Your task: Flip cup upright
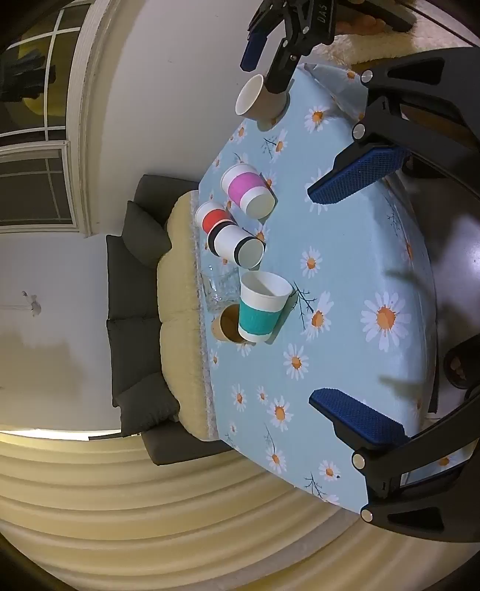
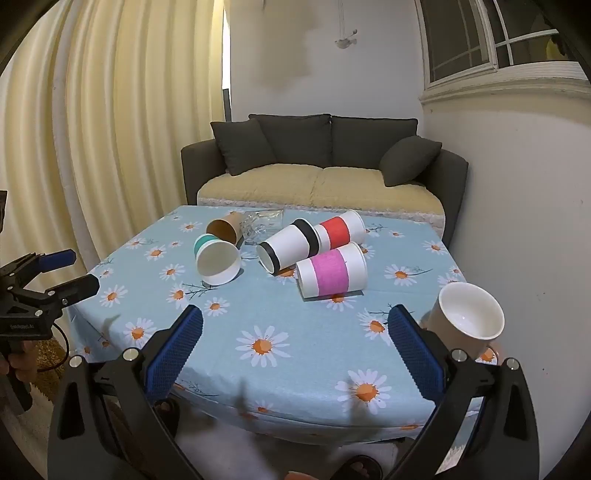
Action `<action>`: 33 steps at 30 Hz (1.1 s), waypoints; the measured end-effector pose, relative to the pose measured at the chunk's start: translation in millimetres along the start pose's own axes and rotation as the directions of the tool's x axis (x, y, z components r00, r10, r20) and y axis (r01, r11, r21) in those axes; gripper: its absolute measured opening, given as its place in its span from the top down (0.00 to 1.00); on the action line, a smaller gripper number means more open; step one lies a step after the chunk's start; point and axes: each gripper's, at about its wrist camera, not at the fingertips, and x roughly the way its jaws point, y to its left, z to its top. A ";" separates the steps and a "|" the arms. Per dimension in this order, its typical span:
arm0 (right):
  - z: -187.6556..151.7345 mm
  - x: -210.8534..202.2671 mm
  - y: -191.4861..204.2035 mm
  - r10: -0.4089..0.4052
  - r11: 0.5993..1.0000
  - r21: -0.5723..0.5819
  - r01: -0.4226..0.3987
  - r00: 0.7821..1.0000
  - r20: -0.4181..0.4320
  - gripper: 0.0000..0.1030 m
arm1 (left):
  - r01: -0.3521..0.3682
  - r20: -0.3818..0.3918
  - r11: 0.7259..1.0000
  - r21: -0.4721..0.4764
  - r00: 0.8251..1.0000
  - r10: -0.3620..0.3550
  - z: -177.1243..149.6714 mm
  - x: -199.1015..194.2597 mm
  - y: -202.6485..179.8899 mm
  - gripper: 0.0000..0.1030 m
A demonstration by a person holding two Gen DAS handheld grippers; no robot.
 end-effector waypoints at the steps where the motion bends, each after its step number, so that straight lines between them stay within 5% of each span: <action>1: 0.0 0.1 0.0 -0.002 1.000 -0.001 0.002 1.000 -0.001 0.03 | 0.000 0.000 1.000 -0.001 1.000 0.000 0.0 0.1 0.1 0.06; 33: 3.0 -2.4 1.1 0.001 1.000 0.007 -0.001 1.000 0.009 0.03 | -0.009 0.008 1.000 -0.008 1.000 0.009 8.5 -1.5 3.9 0.06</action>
